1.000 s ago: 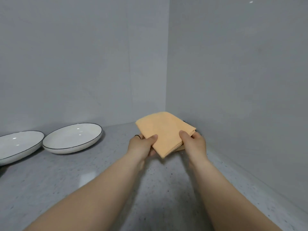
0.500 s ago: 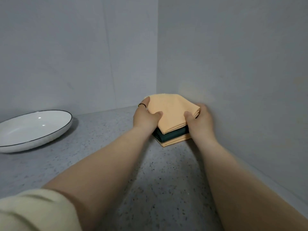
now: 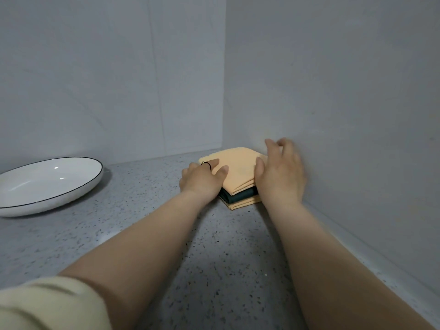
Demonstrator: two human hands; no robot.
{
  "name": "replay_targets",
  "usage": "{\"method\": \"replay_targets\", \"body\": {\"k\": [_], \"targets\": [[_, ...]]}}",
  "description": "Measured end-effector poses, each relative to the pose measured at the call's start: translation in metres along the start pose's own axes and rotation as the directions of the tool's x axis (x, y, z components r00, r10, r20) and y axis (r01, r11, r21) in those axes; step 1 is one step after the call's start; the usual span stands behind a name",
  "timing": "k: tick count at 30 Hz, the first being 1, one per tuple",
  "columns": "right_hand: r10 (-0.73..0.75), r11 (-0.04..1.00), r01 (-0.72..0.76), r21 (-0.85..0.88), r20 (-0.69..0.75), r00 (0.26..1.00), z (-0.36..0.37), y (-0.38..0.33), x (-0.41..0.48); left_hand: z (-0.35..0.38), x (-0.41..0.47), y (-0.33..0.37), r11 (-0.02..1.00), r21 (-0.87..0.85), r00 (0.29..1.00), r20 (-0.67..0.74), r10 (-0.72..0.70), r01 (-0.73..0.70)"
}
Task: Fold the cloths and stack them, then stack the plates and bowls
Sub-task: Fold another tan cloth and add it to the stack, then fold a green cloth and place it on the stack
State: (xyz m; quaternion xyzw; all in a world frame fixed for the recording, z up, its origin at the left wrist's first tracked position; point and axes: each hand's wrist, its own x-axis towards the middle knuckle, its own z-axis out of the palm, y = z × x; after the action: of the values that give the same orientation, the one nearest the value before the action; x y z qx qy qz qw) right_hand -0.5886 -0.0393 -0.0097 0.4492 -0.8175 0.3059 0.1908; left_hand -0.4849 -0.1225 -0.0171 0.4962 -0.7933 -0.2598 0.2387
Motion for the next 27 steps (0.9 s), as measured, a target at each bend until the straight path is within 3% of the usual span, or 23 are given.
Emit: {"method": "replay_targets", "body": {"k": [3, 6, 14, 18, 23, 27], "targets": [[-0.182, 0.979, 0.192, -0.068, 0.127, 0.975, 0.007, -0.001, 0.000, 0.001, -0.002, 0.000, 0.999, 0.022, 0.999, 0.006, 0.035, -0.035], [-0.186, 0.974, 0.214, -0.077, 0.271, 0.944, 0.016, 0.003, -0.001, 0.003, -0.001, -0.001, 0.997, 0.051, 0.998, 0.035, 0.050, -0.052], [-0.185, 0.969, 0.220, -0.113, 0.259, 0.948, 0.016, 0.002, -0.003, 0.004, -0.001, -0.001, 0.996, 0.081, 0.999, 0.029, 0.031, -0.033], [-0.272, 0.956, 0.286, -0.063, 0.175, 0.946, 0.010, -0.006, -0.007, -0.014, -0.015, -0.009, 0.996, 0.070, 0.999, 0.024, 0.046, -0.048], [-0.418, 0.907, 0.418, 0.037, 0.168, 0.893, -0.002, -0.034, -0.024, -0.070, -0.062, -0.040, 0.995, 0.041, 0.995, 0.045, 0.087, -0.089], [-0.457, 0.889, 0.437, 0.138, 0.197, 0.867, -0.008, -0.051, -0.056, -0.122, -0.124, -0.086, 0.994, 0.065, 0.995, 0.047, 0.084, -0.087]]}}
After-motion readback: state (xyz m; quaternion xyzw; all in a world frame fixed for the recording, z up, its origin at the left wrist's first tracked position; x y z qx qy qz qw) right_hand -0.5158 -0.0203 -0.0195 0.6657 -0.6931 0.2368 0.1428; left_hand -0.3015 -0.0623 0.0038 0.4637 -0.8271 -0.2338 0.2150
